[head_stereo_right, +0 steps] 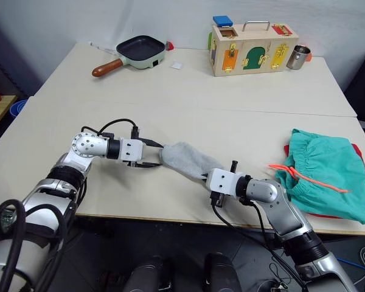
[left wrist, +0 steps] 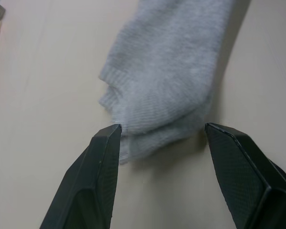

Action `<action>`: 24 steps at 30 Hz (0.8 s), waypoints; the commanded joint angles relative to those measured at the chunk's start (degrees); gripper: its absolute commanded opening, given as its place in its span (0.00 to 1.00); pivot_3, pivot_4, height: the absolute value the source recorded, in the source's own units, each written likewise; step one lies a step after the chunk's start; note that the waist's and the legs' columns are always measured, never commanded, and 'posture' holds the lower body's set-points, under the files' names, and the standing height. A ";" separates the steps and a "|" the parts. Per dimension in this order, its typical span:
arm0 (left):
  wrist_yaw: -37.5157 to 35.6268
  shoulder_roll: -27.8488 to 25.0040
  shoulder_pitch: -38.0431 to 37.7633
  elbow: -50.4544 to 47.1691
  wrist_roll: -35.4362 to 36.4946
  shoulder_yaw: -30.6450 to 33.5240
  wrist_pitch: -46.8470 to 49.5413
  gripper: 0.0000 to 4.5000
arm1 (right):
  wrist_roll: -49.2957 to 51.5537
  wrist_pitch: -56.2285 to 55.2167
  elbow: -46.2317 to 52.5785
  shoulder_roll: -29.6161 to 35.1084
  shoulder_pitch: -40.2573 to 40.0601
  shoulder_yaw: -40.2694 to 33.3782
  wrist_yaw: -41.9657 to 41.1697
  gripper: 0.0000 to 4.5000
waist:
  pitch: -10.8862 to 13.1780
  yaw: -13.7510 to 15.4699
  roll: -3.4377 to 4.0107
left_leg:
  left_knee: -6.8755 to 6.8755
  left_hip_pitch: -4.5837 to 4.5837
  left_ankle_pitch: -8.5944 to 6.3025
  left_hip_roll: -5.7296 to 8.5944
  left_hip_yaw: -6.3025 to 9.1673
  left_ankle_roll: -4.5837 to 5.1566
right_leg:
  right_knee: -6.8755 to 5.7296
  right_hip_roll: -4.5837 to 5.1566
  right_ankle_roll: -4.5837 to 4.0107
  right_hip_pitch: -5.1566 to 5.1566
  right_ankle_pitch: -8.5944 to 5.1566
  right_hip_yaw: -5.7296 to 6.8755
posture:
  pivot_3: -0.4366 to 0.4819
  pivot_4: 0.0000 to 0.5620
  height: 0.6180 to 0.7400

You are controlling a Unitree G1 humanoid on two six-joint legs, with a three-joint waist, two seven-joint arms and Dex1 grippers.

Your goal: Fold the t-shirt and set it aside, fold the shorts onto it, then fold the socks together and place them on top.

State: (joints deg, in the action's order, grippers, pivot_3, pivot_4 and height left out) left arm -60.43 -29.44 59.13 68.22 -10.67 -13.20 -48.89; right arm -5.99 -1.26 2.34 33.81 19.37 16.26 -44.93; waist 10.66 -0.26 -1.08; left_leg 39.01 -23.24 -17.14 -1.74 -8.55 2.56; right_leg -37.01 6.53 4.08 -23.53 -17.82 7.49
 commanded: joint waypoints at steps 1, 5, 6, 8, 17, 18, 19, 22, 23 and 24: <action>1.46 -0.47 2.59 0.39 -2.04 -0.81 -2.14 0.66 | -0.33 0.10 -0.51 0.34 -0.41 -0.19 -0.72 0.01 | 0.00 0.00 0.00 | 0.00 0.00 0.00 0.00 0.00 0.00 | 0.00 0.00 0.00 0.00 0.00 0.01 | 0.48 0.27 1.00; 4.01 -0.39 3.79 1.51 -4.37 -1.77 -3.01 0.66 | -0.20 0.40 -0.53 0.34 -0.57 -0.30 -1.29 0.01 | 0.00 0.00 0.00 | 0.00 0.00 0.00 -0.01 0.00 0.00 | 0.00 0.01 0.00 0.00 0.00 -0.01 | 0.48 0.27 1.00; 4.64 -0.25 4.08 1.84 -4.88 -1.94 -2.80 0.66 | -0.07 0.51 -0.53 0.32 -0.61 -0.31 -1.45 0.01 | 0.00 0.00 0.00 | 0.00 0.00 0.00 -0.01 0.00 0.00 | 0.00 0.01 0.00 0.00 0.00 0.00 | 0.48 0.27 1.00; 6.24 0.03 4.64 2.58 -6.12 -2.33 -2.38 0.66 | 0.13 0.70 -0.49 0.27 -0.69 -0.29 -1.70 0.01 | 0.00 0.01 0.00 | 0.00 0.00 0.00 0.00 0.00 0.00 | -0.01 0.01 0.00 0.00 0.00 0.01 | 0.48 0.27 1.00; 8.69 3.12 5.09 5.27 -8.37 -3.34 3.12 0.39 | 0.66 1.66 0.30 -0.10 -0.79 -0.30 -2.63 0.00 | -0.02 0.11 -0.03 | 0.04 0.03 0.00 0.01 0.01 0.01 | -0.02 0.01 0.01 0.04 0.01 0.03 | 0.48 0.27 1.00; 8.21 3.49 4.94 5.39 -8.14 -3.23 3.77 0.32 | 0.70 1.82 0.42 -0.09 -0.80 -0.35 -2.70 0.00 | -0.02 0.12 -0.04 | 0.04 0.03 0.00 0.00 0.02 0.01 | -0.02 0.01 0.01 0.04 0.01 0.02 | 0.48 0.27 1.00; 7.47 3.76 4.76 5.40 -7.77 -3.02 4.27 0.25 | 0.74 1.98 0.58 -0.04 -0.84 -0.42 -2.76 0.00 | -0.02 0.13 -0.04 | 0.05 0.03 0.00 0.01 0.02 0.01 | -0.02 0.01 0.01 0.04 0.01 0.02 | 0.48 0.27 1.00; 3.64 4.05 3.71 5.23 -6.07 -1.99 5.87 0.06 | 0.89 2.25 0.92 0.30 -1.03 -0.81 -2.88 0.00 | -0.03 0.11 -0.04 | 0.06 0.03 0.00 0.01 0.02 0.01 | -0.03 0.01 0.01 0.05 0.01 0.03 | 0.48 0.27 1.00; 1.81 4.10 3.27 5.09 -5.05 -1.24 6.63 0.01 | 0.94 2.21 0.90 0.42 -1.04 -0.92 -2.94 0.00 | -0.03 0.10 -0.04 | 0.06 0.03 0.00 0.01 0.02 0.01 | -0.03 0.01 0.01 0.05 0.01 0.04 | 0.48 0.27 1.00; 0.37 4.07 2.85 4.84 -4.21 -0.65 6.97 0.01 | 0.98 2.19 0.97 0.49 -1.08 -1.00 -2.98 0.00 | -0.03 0.07 -0.04 | 0.06 0.03 0.00 0.01 0.02 0.01 | -0.03 0.01 0.01 0.04 0.01 0.05 | 0.48 0.27 1.00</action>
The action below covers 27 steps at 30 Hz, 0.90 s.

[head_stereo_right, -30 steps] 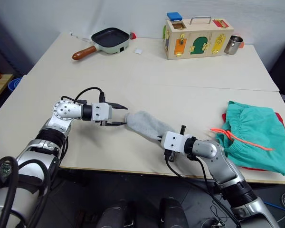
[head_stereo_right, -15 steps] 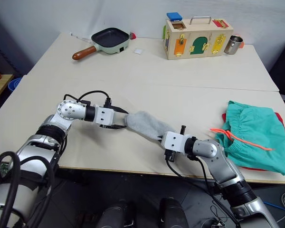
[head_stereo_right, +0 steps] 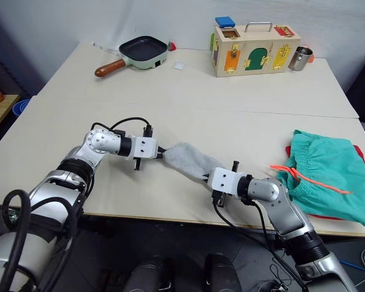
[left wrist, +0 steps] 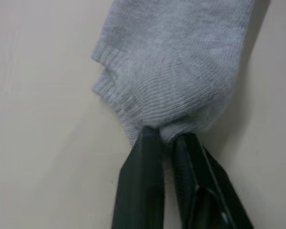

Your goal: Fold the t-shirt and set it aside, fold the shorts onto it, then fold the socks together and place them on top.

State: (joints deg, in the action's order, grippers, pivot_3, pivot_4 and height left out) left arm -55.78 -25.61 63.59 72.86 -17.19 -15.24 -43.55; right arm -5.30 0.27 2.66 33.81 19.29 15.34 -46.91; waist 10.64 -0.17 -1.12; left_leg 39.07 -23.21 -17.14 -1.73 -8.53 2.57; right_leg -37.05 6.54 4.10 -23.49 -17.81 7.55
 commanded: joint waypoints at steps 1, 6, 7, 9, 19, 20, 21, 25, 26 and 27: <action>-6.50 0.12 -2.47 -0.44 4.02 2.58 2.30 0.01 | 0.47 0.41 0.61 0.71 -0.88 -0.20 -1.30 0.00 | 0.00 -0.06 0.00 | 0.00 0.00 0.00 0.00 0.00 0.00 | -0.01 0.00 0.00 0.00 0.00 0.00 | 0.48 0.27 1.00; -14.68 -1.08 -7.54 -6.35 10.20 5.96 4.56 0.01 | 4.27 -1.19 0.58 2.47 -0.13 -0.99 -6.35 0.00 | 0.00 -0.13 0.00 | 0.00 0.00 0.00 -0.02 0.00 0.00 | -0.08 0.00 0.00 0.00 0.00 -0.01 | 0.48 0.27 1.00; -16.54 -1.65 -10.16 -10.06 11.98 6.38 5.91 0.01 | 5.43 -1.46 0.08 3.26 0.32 -1.19 -8.23 0.00 | 0.00 -0.14 0.00 | 0.00 0.00 0.00 -0.02 0.00 0.00 | -0.08 0.00 0.00 0.00 0.00 -0.02 | 0.48 0.27 1.00; -17.86 -2.39 -14.02 -16.29 14.29 6.91 8.57 0.01 | 6.49 -2.21 -1.05 4.20 1.10 -1.40 -10.24 0.00 | 0.00 -0.25 0.00 | 0.00 0.01 0.00 -0.03 0.02 0.00 | -0.08 0.00 0.00 0.01 0.00 -0.06 | 0.48 0.27 1.00; -7.65 -4.67 -34.89 -56.27 16.33 7.21 31.75 0.01 | 7.81 -10.69 -11.02 4.85 7.16 -0.75 -17.74 0.00 | 0.00 -0.52 0.00 | 0.03 0.05 0.00 -0.01 0.10 0.00 | -0.27 0.07 0.00 0.08 0.00 -0.42 | 0.48 0.27 1.00; -6.63 -4.79 -35.92 -58.33 16.22 7.24 33.50 0.01 | 7.87 -11.24 -11.73 4.71 7.52 -0.72 -18.17 0.00 | 0.00 -0.48 0.00 | 0.03 0.04 0.00 -0.01 0.11 0.00 | -0.27 0.07 0.00 0.08 0.00 -0.42 | 0.48 0.27 1.00; -5.03 -4.63 -37.53 -61.13 16.11 7.36 35.68 0.01 | 7.92 -12.47 -13.03 4.54 8.18 -0.56 -18.95 0.00 | 0.00 -0.40 0.00 | 0.03 0.05 0.00 -0.02 0.11 0.00 | -0.27 0.07 0.00 0.08 0.00 -0.42 | 0.48 0.27 1.00; -1.07 -5.08 -42.06 -68.81 15.64 7.32 41.48 0.01 | 8.14 -17.94 -18.44 4.49 10.67 -0.16 -22.57 0.00 | 0.00 -0.39 0.00 | 0.03 0.06 0.00 -0.02 0.09 -0.01 | -0.28 0.07 0.00 0.08 0.00 -0.44 | 0.48 0.27 1.00; -0.08 -5.39 -42.80 -70.12 15.31 7.45 42.75 0.01 | 8.31 -19.52 -20.15 4.52 11.46 -0.24 -23.56 0.00 | 0.00 -0.41 0.00 | 0.03 0.06 0.00 -0.03 0.09 -0.01 | -0.25 0.07 0.00 0.08 0.00 -0.45 | 0.48 0.27 1.00; 0.66 -5.82 -43.59 -71.38 15.14 7.61 43.75 0.01 | 8.89 -20.54 -21.84 4.47 12.22 -0.49 -24.76 0.00 | 0.00 -0.38 0.00 | 0.03 0.06 0.00 -0.03 0.09 -0.01 | -0.24 0.07 0.00 0.08 0.00 -0.45 | 0.48 0.27 1.00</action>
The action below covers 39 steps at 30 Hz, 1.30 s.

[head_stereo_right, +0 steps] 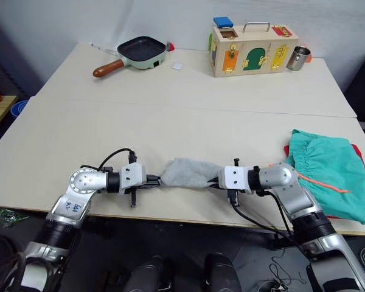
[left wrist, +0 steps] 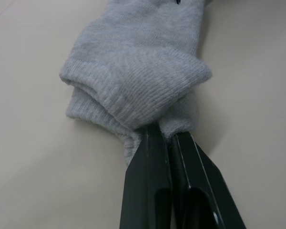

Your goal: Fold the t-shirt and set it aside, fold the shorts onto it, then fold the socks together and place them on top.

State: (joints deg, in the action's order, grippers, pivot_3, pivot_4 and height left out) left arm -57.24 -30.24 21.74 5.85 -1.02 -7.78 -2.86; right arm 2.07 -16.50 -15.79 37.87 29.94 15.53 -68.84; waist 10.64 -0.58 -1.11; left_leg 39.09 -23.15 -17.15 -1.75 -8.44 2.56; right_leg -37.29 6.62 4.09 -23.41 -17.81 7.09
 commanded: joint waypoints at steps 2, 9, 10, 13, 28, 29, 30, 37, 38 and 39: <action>2.86 -2.08 -3.39 -6.49 -0.94 0.46 4.49 0.01 | 2.56 -5.73 -6.32 0.29 2.64 -1.17 -4.83 0.00 | 0.00 -0.02 0.00 | 0.00 0.01 0.00 0.00 0.00 0.00 | 0.06 0.00 0.00 0.00 0.00 0.00 | 0.48 0.27 1.00; 5.09 -1.89 -5.61 -9.75 2.76 1.60 8.30 0.05 | 9.33 -2.18 -7.35 -0.42 2.76 -2.39 -11.54 0.11 | 0.00 -0.17 0.00 | -0.02 0.04 -0.01 -0.03 0.00 -0.02 | 0.23 0.02 0.00 0.02 0.00 -0.01 | 0.48 0.27 1.00; 4.89 -1.60 -5.63 -10.25 3.91 1.70 8.88 0.11 | 9.62 -4.08 -7.66 -0.63 2.71 -2.75 -11.63 0.16 | 0.00 -0.17 0.00 | -0.02 0.04 -0.01 -0.03 0.00 -0.02 | 0.22 0.02 0.00 0.02 0.00 -0.02 | 0.48 0.27 1.00; 4.93 -1.85 -6.19 -11.25 5.44 2.05 8.54 0.29 | 9.65 -9.05 -8.60 -0.23 2.17 -3.81 -11.56 0.40 | 0.00 -0.16 0.01 | -0.02 0.04 -0.01 -0.03 0.00 -0.02 | 0.23 0.03 0.00 0.02 0.00 -0.01 | 0.48 0.27 1.00; 2.16 -3.44 -3.32 -15.31 27.06 11.49 23.58 0.29 | 26.90 28.25 21.28 -0.04 -9.37 -13.06 6.44 0.26 | 0.06 0.31 0.11 | -0.06 0.07 -0.05 -0.06 0.17 -0.10 | 0.28 0.14 -0.03 0.07 -0.01 0.01 | 0.48 0.27 1.00; 2.98 -2.05 -1.66 -14.49 26.36 10.13 24.03 0.21 | 24.38 28.25 22.16 -2.08 -9.82 -12.21 10.11 0.17 | 0.06 0.45 0.11 | -0.06 0.06 -0.05 -0.04 0.15 -0.11 | 0.26 0.14 -0.03 0.06 -0.01 0.01 | 0.48 0.27 1.00; 3.64 -0.92 -0.26 -13.50 25.56 9.07 24.31 0.14 | 22.50 28.41 22.73 -3.90 -10.05 -11.69 13.18 0.09 | 0.06 0.59 0.11 | -0.06 0.06 -0.05 -0.01 0.15 -0.11 | 0.24 0.14 -0.03 0.06 -0.01 0.01 | 0.48 0.27 1.00; 9.87 8.99 4.30 -6.06 20.20 1.26 24.57 0.00 | 9.26 27.71 22.56 -13.48 -12.50 -4.48 27.23 0.00 | 0.06 0.47 0.12 | -0.09 -0.05 -0.05 0.05 0.00 -0.07 | 0.15 -0.02 0.05 -0.01 0.03 -0.02 | 0.48 0.27 1.00; 10.58 10.00 4.28 -5.07 18.83 -0.30 24.21 0.00 | 7.88 27.51 22.01 -14.42 -12.89 -4.22 29.12 0.00 | 0.06 0.48 0.12 | -0.09 -0.07 -0.05 0.03 0.00 -0.08 | 0.15 -0.05 0.05 -0.03 0.03 -0.03 | 0.48 0.27 1.00; 11.22 11.01 3.97 -4.14 17.78 -1.59 24.13 0.00 | 6.61 27.03 21.61 -15.26 -13.22 -4.23 30.86 0.00 | 0.06 0.47 0.12 | -0.09 -0.07 -0.05 0.03 -0.01 -0.08 | 0.17 -0.06 0.05 -0.02 0.03 -0.03 | 0.48 0.27 1.00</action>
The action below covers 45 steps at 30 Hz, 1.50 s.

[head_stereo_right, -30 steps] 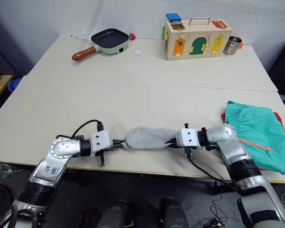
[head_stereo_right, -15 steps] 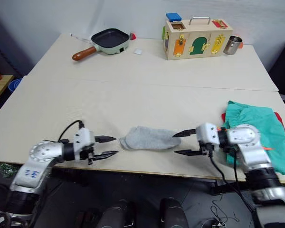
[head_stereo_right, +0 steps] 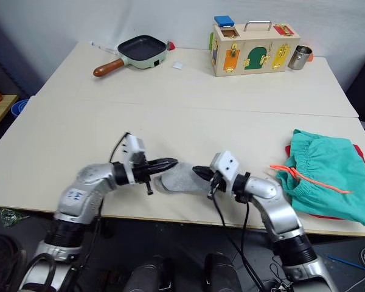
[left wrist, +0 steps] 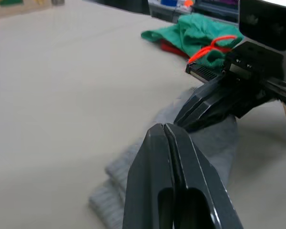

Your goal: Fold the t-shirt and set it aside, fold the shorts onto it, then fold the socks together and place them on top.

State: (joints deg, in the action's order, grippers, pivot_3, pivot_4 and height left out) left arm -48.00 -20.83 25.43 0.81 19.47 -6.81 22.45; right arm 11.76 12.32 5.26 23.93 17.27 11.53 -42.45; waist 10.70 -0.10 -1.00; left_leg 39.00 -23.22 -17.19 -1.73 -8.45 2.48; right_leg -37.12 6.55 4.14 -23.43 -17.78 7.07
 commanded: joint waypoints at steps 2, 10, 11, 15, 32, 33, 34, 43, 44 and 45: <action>3.75 2.11 -0.91 2.13 -5.31 -4.74 0.17 0.00 | -4.17 -1.67 0.65 -1.73 -1.45 -0.87 6.01 0.00 | 0.00 -0.05 0.00 | 0.02 0.01 0.01 0.00 -0.02 0.00 | 0.04 0.00 0.00 0.00 0.00 -0.03 | 0.48 0.27 1.00; 7.50 0.76 -4.51 3.52 -8.51 -5.21 2.33 0.00 | -3.21 -6.38 -4.64 3.38 -2.17 -5.35 2.25 0.00 | -0.10 -0.20 0.00 | 0.01 0.23 0.01 -0.02 -0.02 0.00 | 0.14 0.03 0.00 0.12 0.00 -0.13 | 0.48 0.27 1.00; 7.59 0.65 -4.84 3.26 -8.36 -4.96 2.25 0.00 | -2.94 -7.85 -6.26 3.98 -1.96 -6.10 1.46 0.00 | -0.11 -0.22 0.02 | 0.01 0.30 0.01 -0.03 -0.03 0.00 | 0.13 0.03 -0.01 0.17 0.00 -0.15 | 0.48 0.27 1.00; 7.42 0.51 -5.71 2.70 -8.08 -4.34 1.57 0.00 | -3.73 -14.36 -13.31 5.12 -0.66 -7.70 0.09 0.00 | -0.12 -0.37 0.02 | -0.23 0.89 -0.03 -0.04 -0.04 -0.05 | 0.27 0.03 -0.05 0.73 -0.03 -0.17 | 0.48 0.27 1.00; -5.49 -0.39 -1.55 4.20 -4.50 -1.75 -15.81 0.00 | 48.42 48.53 10.38 15.83 -8.29 -26.11 9.73 0.75 | -0.09 0.02 0.10 | -0.88 0.99 -0.07 -0.01 0.10 0.00 | 0.73 0.20 -0.18 0.82 -0.10 -0.07 | 0.48 0.27 1.00; -6.15 -0.65 -1.26 5.39 -5.01 -2.00 -16.62 0.00 | 47.68 49.48 10.72 15.35 -8.37 -25.52 11.49 0.83 | -0.12 -0.18 0.15 | -0.88 1.00 -0.07 -0.01 0.09 0.00 | 0.73 0.20 -0.18 0.82 -0.10 -0.07 | 0.48 0.27 1.00; -6.95 -0.79 -0.87 6.63 -5.44 -2.30 -17.49 0.00 | 46.67 49.45 11.13 14.56 -8.50 -24.84 12.72 0.91 | -0.12 -0.23 0.15 | -0.91 1.01 -0.07 -0.01 0.06 -0.01 | 0.75 0.18 -0.18 0.82 -0.10 -0.08 | 0.48 0.27 1.00; -7.70 2.85 4.08 16.70 -8.46 -4.48 -21.64 0.00 | 46.87 53.58 11.92 2.53 -5.30 -21.49 24.17 0.99 | -0.13 -0.16 0.13 | -0.94 0.94 -0.05 -0.02 0.03 -0.03 | 0.76 0.10 -0.15 0.76 -0.08 -0.06 | 0.48 0.27 1.00; -7.50 3.23 4.50 17.63 -8.86 -4.58 -21.99 0.00 | 47.16 54.08 11.90 1.43 -4.83 -21.37 24.99 0.96 | -0.14 -0.23 0.13 | -0.95 0.95 -0.05 -0.02 0.03 -0.03 | 0.75 0.09 -0.15 0.76 -0.08 -0.06 | 0.48 0.27 1.00; -7.28 3.55 4.84 18.38 -9.36 -4.73 -22.37 0.00 | 47.72 54.83 11.92 0.46 -4.33 -21.17 25.55 0.91 | -0.14 -0.24 0.13 | -0.95 0.94 -0.05 -0.04 0.03 -0.04 | 0.75 0.07 -0.15 0.76 -0.08 -0.06 | 0.48 0.27 1.00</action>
State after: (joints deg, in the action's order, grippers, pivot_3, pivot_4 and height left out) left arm -55.69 -17.63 29.77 18.79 10.83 -11.29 1.34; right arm 57.62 65.09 16.12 25.51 12.99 -11.49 -17.69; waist 10.56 -0.34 -0.87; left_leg 38.04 -22.26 -17.24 -1.76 -8.42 2.44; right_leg -36.41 6.61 3.99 -22.68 -17.87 7.01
